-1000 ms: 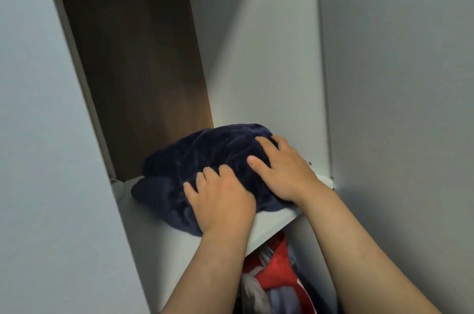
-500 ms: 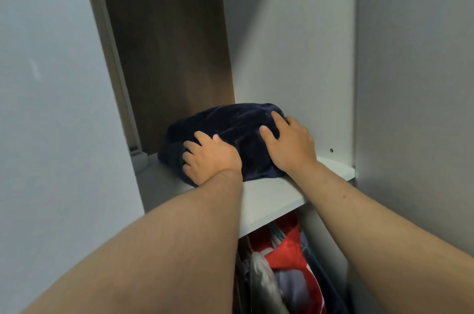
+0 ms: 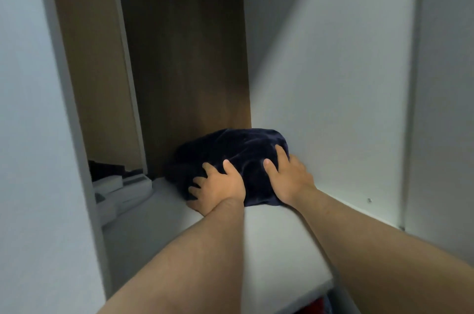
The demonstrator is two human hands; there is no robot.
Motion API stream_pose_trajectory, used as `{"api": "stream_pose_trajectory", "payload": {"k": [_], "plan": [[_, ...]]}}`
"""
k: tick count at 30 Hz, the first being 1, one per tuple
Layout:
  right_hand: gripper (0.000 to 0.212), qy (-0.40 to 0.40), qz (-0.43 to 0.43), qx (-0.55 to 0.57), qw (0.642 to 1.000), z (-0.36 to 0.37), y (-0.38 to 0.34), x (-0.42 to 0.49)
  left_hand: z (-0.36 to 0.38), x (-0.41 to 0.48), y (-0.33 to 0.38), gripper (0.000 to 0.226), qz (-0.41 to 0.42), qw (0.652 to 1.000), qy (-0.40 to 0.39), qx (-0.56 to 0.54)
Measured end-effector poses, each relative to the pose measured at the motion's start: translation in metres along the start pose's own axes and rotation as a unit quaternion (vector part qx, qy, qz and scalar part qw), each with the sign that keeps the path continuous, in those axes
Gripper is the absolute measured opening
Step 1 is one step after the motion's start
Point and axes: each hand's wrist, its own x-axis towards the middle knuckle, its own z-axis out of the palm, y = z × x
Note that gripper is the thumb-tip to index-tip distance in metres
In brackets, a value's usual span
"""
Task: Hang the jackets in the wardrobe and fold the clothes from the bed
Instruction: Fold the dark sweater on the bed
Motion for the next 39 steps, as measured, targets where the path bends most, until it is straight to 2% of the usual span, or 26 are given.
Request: {"api": "stream_pose_trajectory", "payload": {"k": [8, 14, 18, 23, 28, 31, 35, 37, 39], "plan": [[0.069, -0.02, -0.003, 0.002, 1.0, 0.029, 0.005, 0.045, 0.025, 0.041, 0.01, 0.07, -0.004, 1.0, 0.005, -0.001], [0.08, 0.015, -0.024, -0.002, 1.0, 0.055, 0.009, 0.069, 0.039, 0.062, 0.018, 0.07, -0.006, 1.0, 0.016, 0.013], [0.078, 0.023, -0.03, -0.001, 0.999, 0.055, 0.011, 0.072, 0.039, 0.061, 0.021, 0.069, -0.005, 1.0, 0.015, 0.017], [0.077, 0.021, -0.014, -0.043, 0.999, 0.059, 0.006, 0.065, 0.033, 0.05, 0.032, 0.068, -0.042, 0.998, 0.018, 0.036], [0.075, -0.017, -0.008, -0.049, 0.999, 0.057, 0.008, 0.062, 0.031, 0.034, 0.025, 0.071, -0.032, 0.997, 0.029, 0.061], [0.077, -0.066, -0.008, -0.058, 0.996, 0.044, 0.009, 0.047, 0.029, 0.016, 0.016, 0.076, -0.026, 0.996, 0.01, 0.086], [0.084, -0.132, 0.046, -0.088, 0.986, 0.022, 0.01, 0.014, 0.022, -0.013, 0.01, 0.092, -0.015, 0.994, -0.034, 0.1], [0.084, -0.147, 0.067, -0.057, 0.985, 0.009, 0.011, -0.005, 0.016, -0.029, 0.012, 0.098, -0.01, 0.994, -0.059, 0.09], [0.074, -0.12, 0.069, 0.004, 0.99, -0.007, 0.011, -0.027, 0.01, -0.044, 0.013, 0.096, 0.004, 0.993, -0.092, 0.071]]}}
